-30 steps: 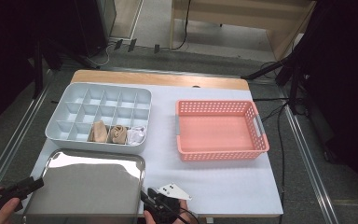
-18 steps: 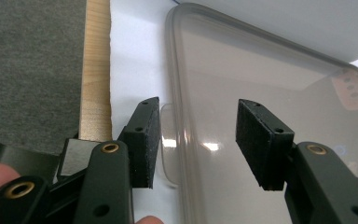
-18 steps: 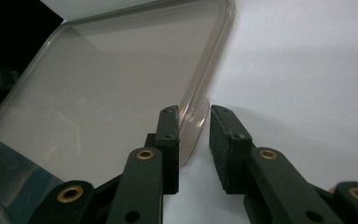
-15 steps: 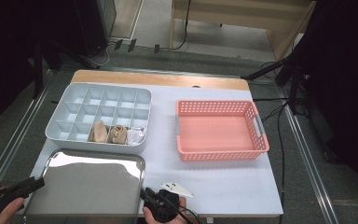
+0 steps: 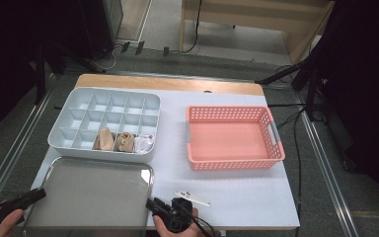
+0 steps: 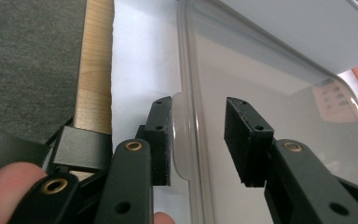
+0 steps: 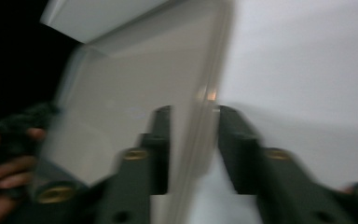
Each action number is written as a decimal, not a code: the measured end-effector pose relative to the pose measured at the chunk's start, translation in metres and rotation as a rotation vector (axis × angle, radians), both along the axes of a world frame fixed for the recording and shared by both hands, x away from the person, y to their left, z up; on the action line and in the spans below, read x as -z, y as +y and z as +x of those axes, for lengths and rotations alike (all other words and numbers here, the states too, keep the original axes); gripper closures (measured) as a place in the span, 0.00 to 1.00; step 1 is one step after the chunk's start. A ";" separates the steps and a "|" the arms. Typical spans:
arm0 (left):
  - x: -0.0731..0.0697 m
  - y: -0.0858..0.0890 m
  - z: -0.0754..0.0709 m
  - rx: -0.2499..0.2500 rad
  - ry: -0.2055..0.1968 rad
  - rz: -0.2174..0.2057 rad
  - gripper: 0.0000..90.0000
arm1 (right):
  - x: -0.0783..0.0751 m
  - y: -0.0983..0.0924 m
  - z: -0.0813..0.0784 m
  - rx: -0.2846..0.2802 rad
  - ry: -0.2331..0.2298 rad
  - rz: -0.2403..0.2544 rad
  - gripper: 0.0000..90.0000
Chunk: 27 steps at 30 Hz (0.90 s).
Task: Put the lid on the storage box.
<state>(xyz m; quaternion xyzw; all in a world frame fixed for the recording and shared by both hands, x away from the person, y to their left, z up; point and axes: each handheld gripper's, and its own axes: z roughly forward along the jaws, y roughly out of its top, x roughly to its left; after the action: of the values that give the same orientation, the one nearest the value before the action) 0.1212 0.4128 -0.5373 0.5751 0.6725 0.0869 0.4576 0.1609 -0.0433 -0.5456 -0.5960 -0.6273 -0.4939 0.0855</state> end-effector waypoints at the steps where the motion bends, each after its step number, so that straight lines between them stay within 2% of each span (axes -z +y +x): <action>1: 0.000 0.000 0.000 0.001 0.000 0.000 0.72 | 0.000 0.000 0.000 0.002 -0.005 -0.019 0.79; 2: 0.000 0.000 0.000 0.005 0.002 -0.002 0.72 | 0.001 0.000 0.000 0.001 -0.008 -0.029 0.81; 4: 0.000 -0.003 0.000 0.015 0.000 -0.010 0.73 | 0.001 0.000 0.000 0.004 -0.005 -0.020 0.82; 7: 0.000 -0.003 0.000 0.018 0.001 -0.001 0.72 | 0.001 0.000 0.000 0.005 -0.008 -0.020 0.82; 13: 0.001 -0.001 -0.002 0.009 0.004 -0.027 0.75 | 0.002 -0.001 -0.001 -0.001 -0.024 -0.018 0.84; 17: -0.001 -0.002 -0.006 0.008 -0.015 -0.045 0.76 | 0.002 -0.003 -0.003 0.007 -0.041 0.004 0.85; 20: -0.004 -0.003 -0.008 0.010 -0.036 -0.055 0.76 | 0.000 -0.004 -0.006 0.031 -0.074 0.010 0.86; 22: -0.007 -0.004 -0.011 0.012 -0.052 -0.053 0.77 | -0.002 -0.005 -0.008 0.041 -0.073 0.017 0.86; 27: -0.015 -0.010 -0.014 0.009 -0.088 -0.038 0.77 | -0.007 -0.010 -0.009 0.048 -0.112 0.035 0.87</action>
<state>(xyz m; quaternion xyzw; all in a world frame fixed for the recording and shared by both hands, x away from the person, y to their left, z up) 0.1075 0.4028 -0.5221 0.5649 0.6508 0.0972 0.4980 0.1517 -0.0533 -0.5383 -0.5806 -0.6078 -0.5395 0.0489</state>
